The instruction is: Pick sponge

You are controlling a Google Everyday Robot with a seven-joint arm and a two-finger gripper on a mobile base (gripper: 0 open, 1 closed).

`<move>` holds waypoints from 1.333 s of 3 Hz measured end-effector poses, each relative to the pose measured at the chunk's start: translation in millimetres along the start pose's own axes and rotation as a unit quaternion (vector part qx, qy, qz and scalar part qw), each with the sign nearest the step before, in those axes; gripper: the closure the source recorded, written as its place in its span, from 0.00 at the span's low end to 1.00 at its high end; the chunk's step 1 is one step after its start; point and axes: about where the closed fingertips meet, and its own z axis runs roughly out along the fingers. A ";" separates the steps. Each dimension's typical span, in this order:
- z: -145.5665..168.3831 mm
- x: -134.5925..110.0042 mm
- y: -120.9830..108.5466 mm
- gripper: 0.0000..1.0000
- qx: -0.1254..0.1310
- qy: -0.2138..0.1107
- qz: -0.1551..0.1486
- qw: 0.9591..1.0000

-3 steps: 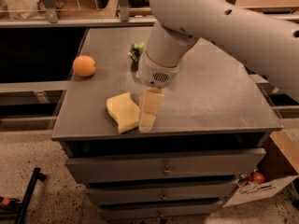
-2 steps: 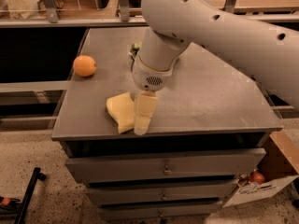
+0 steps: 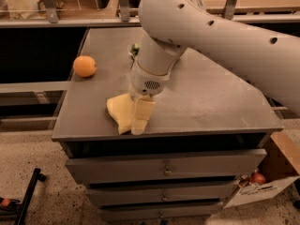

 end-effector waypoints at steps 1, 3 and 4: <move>3.6 -3.0 1.5 0.41 -0.005 0.000 -0.003 1.000; -8.9 -7.5 0.2 0.87 0.000 -0.004 -0.001 1.000; -40.6 -3.5 -10.4 1.00 0.031 -0.001 0.006 1.000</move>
Offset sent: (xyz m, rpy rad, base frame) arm -0.0071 0.0100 0.0022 0.0076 0.0193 0.0215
